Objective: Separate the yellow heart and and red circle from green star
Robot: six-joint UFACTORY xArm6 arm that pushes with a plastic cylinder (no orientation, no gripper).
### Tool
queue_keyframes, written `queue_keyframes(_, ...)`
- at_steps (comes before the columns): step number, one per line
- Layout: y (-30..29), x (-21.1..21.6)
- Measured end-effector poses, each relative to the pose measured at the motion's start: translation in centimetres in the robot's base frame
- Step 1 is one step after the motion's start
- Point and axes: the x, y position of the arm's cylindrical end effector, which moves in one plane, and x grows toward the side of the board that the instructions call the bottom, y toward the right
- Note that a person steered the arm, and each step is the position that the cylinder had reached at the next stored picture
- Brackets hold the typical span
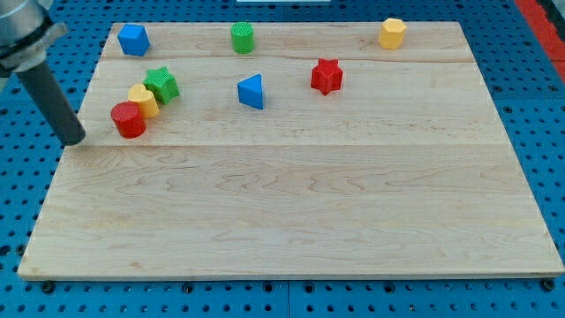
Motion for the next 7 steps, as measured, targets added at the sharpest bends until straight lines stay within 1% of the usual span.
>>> queue_keyframes(1, 2.9, -4.1)
queue_keyframes(2, 7.3, -6.4)
queue_keyframes(3, 15.7, -5.6)
queue_keyframes(4, 19.3, -2.5)
queue_keyframes(5, 16.5, -0.4)
queue_keyframes(6, 12.6, 0.2)
queue_keyframes(7, 8.9, -0.8)
